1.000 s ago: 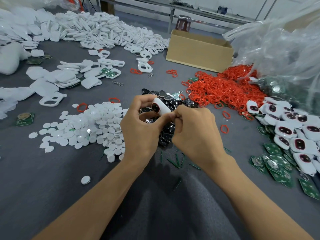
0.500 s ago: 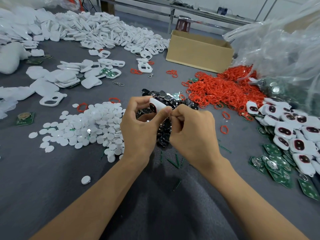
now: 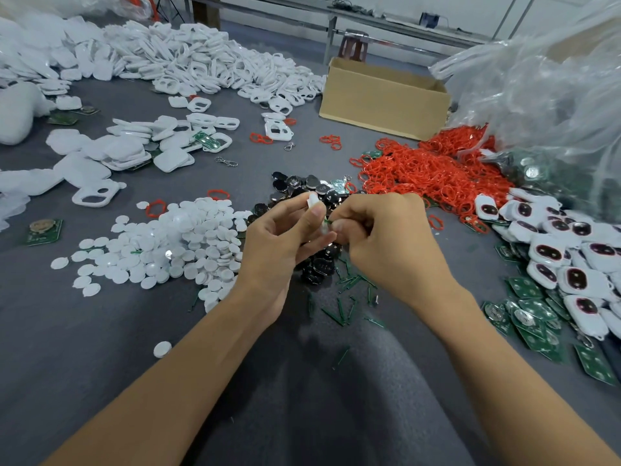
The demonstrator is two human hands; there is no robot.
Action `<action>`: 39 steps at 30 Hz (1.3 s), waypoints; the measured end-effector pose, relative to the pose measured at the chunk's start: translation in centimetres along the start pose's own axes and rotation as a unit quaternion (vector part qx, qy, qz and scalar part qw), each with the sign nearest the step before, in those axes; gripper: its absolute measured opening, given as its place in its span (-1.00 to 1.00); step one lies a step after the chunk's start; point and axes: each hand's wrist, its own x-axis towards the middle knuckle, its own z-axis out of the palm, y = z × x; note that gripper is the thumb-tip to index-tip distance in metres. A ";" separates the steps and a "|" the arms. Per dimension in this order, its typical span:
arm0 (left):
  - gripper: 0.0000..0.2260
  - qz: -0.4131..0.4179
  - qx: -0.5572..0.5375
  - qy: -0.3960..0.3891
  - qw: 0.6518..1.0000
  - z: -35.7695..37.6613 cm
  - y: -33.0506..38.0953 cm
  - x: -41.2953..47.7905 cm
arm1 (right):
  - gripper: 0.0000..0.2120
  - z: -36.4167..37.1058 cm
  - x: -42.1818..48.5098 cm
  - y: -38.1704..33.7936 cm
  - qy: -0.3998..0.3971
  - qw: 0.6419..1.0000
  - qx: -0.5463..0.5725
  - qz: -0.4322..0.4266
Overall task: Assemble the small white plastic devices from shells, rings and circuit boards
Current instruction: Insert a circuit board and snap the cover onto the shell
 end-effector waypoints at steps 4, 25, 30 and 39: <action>-0.57 0.001 0.026 -0.018 1.000 0.1 -0.3 -0.1 | -0.83 -0.6 0.0 0.0 -0.028 0.999 -0.037 -0.007; -0.52 0.098 0.176 0.093 0.975 0.4 -0.4 -0.9 | -0.89 0.9 -0.7 -1.0 0.047 0.996 -0.067 0.022; -0.58 0.101 0.183 0.118 0.971 0.6 -0.2 -0.9 | -0.91 1.2 -0.9 -1.2 0.057 0.995 -0.073 0.026; -0.65 0.116 0.193 0.138 0.965 0.7 -0.1 -1.0 | -0.92 1.7 -1.2 -1.4 0.059 0.994 -0.076 0.049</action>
